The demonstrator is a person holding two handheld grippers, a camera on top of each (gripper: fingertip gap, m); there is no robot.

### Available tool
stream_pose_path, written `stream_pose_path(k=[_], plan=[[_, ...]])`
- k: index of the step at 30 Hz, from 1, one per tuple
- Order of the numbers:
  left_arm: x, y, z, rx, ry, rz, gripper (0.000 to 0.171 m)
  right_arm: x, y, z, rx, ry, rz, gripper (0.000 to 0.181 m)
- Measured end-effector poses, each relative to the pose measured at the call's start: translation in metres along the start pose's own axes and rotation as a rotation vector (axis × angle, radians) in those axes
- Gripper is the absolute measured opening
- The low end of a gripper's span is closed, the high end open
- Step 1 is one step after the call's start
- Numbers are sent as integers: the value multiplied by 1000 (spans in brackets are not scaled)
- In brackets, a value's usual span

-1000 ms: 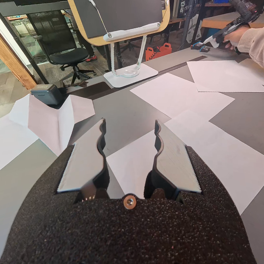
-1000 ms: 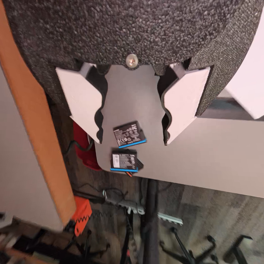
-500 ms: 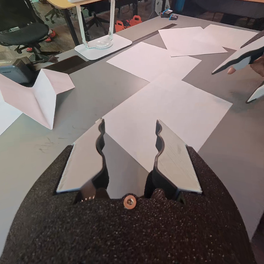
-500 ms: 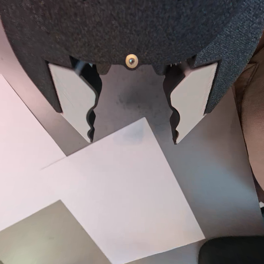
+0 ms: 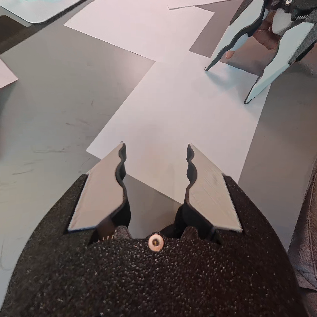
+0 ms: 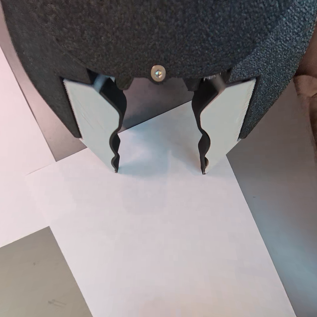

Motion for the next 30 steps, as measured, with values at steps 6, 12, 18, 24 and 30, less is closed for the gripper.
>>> stream_pose_path(k=[6, 12, 18, 24, 30], plan=[[-46, 34, -4, -151, -200, -130, 70, 28, -27, -19, -70, 3, 72, 90], [-57, 55, 1, -129, -219, -130, 68, 55, 48, -39, -306, 85, -117, 88], [-59, 66, 8, -107, -206, -146, 67, 38, 66, -47, -338, 106, -98, 88], [-79, 52, 33, -43, -168, -110, 64, 33, 65, -47, -309, 90, -206, 71], [-100, 45, 34, -43, -206, -59, 53, 32, 66, -47, -290, 91, -223, 65]])
Point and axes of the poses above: each gripper's, where its closed fingertips meet, x back along the fingers, z out of its top, y = z × x across the jaws, the point moved 8 cm from there along x, back along the fingers, and after that the axes turned 1 degree about z, right-handed, at the moved point
